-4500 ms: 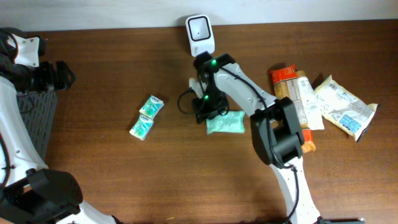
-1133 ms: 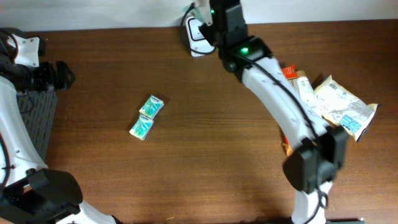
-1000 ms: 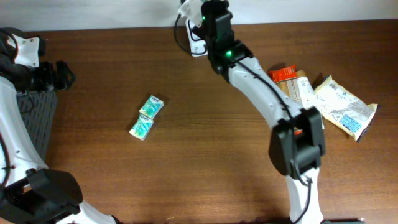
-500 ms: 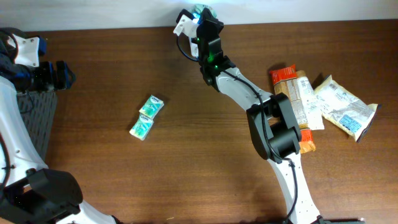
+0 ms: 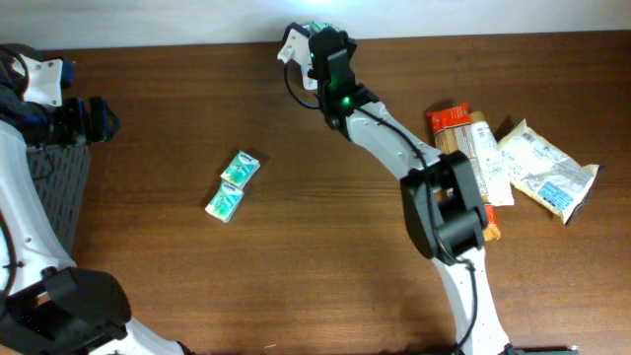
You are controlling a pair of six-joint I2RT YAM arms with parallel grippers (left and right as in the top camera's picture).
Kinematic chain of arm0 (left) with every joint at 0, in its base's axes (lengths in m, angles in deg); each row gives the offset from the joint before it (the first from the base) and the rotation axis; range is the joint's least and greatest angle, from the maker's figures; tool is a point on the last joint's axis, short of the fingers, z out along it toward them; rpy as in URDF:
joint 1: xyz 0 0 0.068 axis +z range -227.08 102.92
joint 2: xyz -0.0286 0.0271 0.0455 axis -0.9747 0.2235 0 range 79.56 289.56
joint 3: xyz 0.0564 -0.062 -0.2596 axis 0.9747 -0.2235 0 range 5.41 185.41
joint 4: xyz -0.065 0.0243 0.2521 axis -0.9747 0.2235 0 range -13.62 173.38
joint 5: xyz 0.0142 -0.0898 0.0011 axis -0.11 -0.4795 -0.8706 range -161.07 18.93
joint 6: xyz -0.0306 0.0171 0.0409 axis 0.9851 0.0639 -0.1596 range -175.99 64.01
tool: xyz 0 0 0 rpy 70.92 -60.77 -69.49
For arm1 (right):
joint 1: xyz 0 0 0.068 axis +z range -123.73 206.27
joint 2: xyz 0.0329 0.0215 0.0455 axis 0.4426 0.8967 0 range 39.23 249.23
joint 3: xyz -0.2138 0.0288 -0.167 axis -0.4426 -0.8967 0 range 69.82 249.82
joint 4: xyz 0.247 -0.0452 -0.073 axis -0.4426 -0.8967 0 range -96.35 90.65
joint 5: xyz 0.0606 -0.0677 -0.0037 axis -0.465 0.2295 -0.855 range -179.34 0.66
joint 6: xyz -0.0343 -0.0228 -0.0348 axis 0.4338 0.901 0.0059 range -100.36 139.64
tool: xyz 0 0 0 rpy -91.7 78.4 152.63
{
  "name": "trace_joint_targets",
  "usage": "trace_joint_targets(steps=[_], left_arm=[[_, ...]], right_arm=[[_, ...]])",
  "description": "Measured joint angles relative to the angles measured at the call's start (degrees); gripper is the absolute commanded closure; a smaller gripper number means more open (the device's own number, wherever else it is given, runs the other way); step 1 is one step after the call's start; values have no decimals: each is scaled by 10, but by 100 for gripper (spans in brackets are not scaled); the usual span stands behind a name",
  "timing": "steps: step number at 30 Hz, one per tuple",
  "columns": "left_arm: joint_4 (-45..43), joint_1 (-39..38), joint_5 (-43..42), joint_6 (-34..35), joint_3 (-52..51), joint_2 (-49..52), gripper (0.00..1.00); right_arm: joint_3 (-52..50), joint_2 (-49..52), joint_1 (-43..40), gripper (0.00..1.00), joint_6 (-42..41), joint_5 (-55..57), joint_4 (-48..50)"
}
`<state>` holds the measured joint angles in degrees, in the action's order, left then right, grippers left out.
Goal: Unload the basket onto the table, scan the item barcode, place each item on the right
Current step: 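Hold the wipes pack's barcode up to the white scanner, then place the wipes pack on the table's right side, release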
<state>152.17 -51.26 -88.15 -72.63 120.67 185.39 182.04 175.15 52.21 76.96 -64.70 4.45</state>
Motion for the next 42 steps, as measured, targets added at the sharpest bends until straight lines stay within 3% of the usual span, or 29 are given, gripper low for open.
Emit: trace_joint_targets(steps=[4, 6, 7, 10, 13, 16, 20, 25, 26, 28, 31, 33, 38, 42], left_arm=[[0, 0, 0, 0, 0, 0, 1], [0, 0, 0, 0, 0, 0, 1], [0, 0, 0, 0, 0, 0, 1], [-1, 0, 0, 0, 0, 1, 1], [0, 0, 0, 0, 0, 1, 1], [0, 0, 0, 0, 0, 1, 1], [0, 0, 0, 0, 0, 1, 1], [0, 0, 0, 0, 0, 1, 1], [0, 0, 0, 0, 0, 1, 1], [0, 0, 0, 0, 0, 1, 1], [0, 0, 0, 0, 0, 1, 1], [0, 0, 0, 0, 0, 1, 1], [0, 0, 0, 0, 0, 1, 1], [0, 0, 0, 0, 0, 1, 1]], right_arm=[[1, -155, 0, 96, -166, -78, -204], [5, -230, 0, 96, -285, -113, -314], [5, -287, 0, 96, -387, -131, -378], [10, -345, -9, 96, -511, -147, -495], [11, -396, -81, 96, -648, -157, -592], [9, -388, -207, 96, -743, -185, -687], [-62, -354, -324, 96, -808, -216, -697], [-180, -325, -393, 94, -826, -233, -634], [-193, -325, -400, 81, -827, -233, -625], [-216, -325, -407, 71, -829, -229, -612], [-231, -325, -409, 36, -828, -217, -613], [-231, -325, -409, 1, -827, -215, -614], [-213, -326, -399, 1, -795, -291, -647], [-130, -329, -257, 1, -779, -343, -638]])
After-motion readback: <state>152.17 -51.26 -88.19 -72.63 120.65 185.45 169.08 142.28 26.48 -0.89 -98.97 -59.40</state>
